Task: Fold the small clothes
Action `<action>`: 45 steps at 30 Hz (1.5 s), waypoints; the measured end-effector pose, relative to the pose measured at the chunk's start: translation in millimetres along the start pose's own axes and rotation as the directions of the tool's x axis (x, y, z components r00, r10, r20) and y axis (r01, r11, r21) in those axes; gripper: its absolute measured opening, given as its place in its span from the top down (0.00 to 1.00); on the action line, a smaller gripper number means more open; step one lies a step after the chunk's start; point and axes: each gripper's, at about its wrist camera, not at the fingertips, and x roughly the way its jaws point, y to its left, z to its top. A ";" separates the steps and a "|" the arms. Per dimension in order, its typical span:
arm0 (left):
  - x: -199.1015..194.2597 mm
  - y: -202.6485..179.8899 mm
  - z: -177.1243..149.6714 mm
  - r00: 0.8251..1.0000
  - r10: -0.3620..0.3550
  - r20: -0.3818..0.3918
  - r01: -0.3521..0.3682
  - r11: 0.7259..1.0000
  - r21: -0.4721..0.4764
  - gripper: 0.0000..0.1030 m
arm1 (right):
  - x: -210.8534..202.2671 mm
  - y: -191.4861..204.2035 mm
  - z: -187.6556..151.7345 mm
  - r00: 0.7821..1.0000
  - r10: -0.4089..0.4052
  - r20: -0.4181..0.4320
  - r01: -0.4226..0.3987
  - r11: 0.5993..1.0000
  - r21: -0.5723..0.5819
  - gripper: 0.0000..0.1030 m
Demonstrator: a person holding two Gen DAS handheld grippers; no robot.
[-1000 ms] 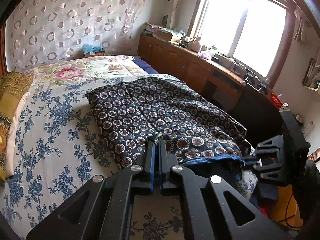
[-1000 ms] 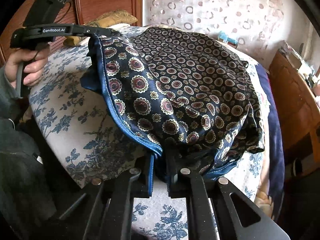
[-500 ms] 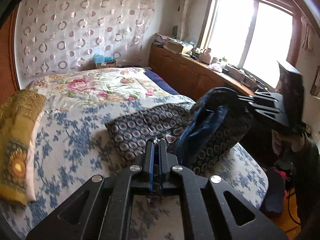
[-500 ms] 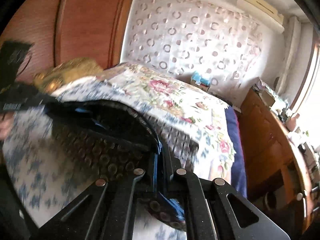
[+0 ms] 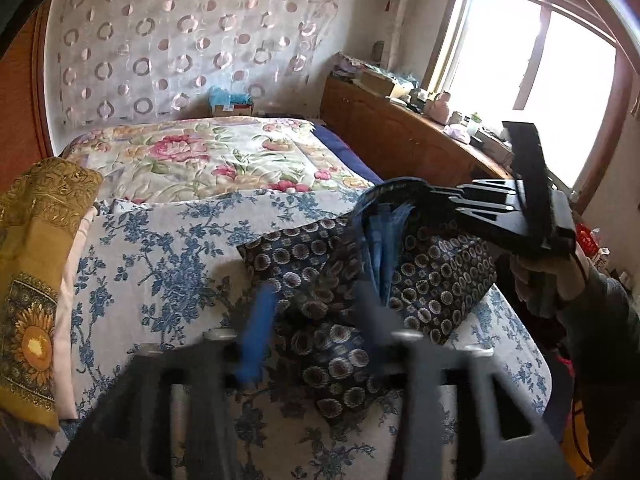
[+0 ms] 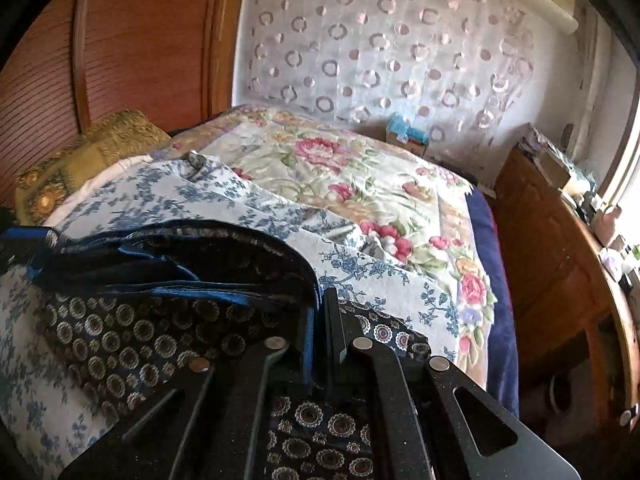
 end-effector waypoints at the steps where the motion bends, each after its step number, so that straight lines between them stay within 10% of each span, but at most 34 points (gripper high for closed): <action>1: -0.6 1.0 -1.3 1.000 0.000 -0.001 0.000 1.000 0.000 0.44 | -1.2 -1.3 4.9 1.000 -0.002 -0.011 0.002 1.000 0.007 0.95; 8: 5.7 5.6 -5.1 1.000 0.025 -0.016 -0.025 1.000 0.004 0.39 | -17.0 -4.5 15.3 0.998 -0.068 0.006 0.068 0.996 0.059 0.49; 25: 78.3 44.1 12.1 0.983 0.136 -0.123 -0.133 0.991 0.032 0.39 | -6.1 -61.3 -65.8 0.989 0.007 -0.145 0.024 0.977 0.213 0.44; 45: 122.9 54.1 31.0 0.981 0.033 -0.189 -0.028 0.999 0.029 0.39 | 21.1 -90.8 -74.5 0.983 0.154 -0.101 -0.119 0.949 0.291 0.44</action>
